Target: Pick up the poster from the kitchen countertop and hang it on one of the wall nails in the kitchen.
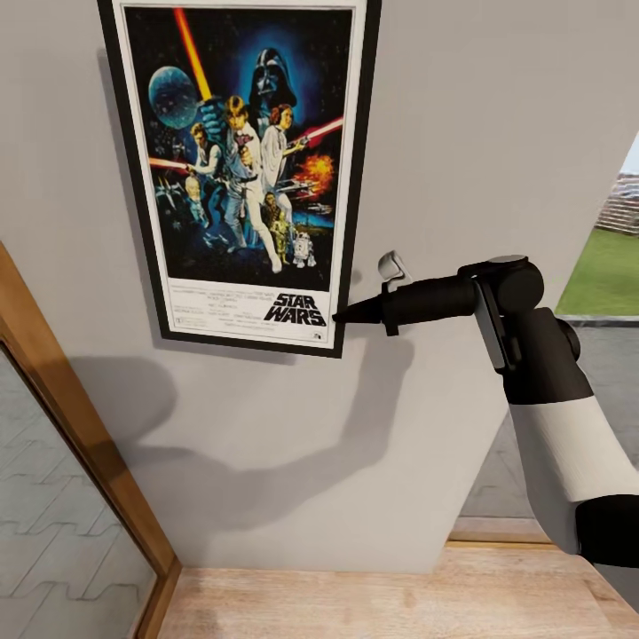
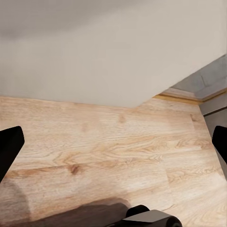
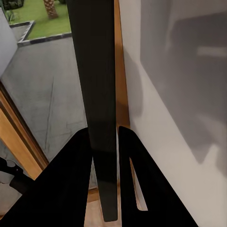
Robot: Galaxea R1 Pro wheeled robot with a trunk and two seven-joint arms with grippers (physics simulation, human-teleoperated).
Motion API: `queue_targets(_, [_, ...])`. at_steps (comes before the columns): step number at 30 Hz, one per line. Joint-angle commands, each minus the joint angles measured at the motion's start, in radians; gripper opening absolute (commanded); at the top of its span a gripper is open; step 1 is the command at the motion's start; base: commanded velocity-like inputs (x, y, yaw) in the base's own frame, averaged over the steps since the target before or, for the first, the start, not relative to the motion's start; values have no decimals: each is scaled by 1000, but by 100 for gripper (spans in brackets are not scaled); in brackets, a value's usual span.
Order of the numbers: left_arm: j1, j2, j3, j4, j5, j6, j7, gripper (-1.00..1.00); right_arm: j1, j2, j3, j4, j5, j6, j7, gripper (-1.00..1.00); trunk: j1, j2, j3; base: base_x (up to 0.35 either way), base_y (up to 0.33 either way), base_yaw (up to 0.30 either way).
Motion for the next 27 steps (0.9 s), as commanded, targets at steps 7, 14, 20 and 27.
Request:
queue_targets(7, [-1, 0, -8, 0, 8, -5, -2, 100, -1, -1, 1, 0, 1, 12, 5, -100, 1, -2, -2, 0, 0, 0])
queue_targets(14, [-1, 0, -8, 0, 8, -5, -2, 100, -1, 0, 1, 0, 1, 12, 5, -100, 1, -2, -2, 46, 0, 0])
queue_targets(20, [-1, 0, -8, 0, 8, -5, -2, 100, -1, -1, 0, 0, 1, 12, 5, -100, 1, -2, -2, 9, 0, 0])
queue_targets(27, [-1, 0, -8, 0, 8, -5, -2, 100, -1, -2, -1, 0, 0, 12, 5, -100, 1, -2, -2, 0, 0, 0])
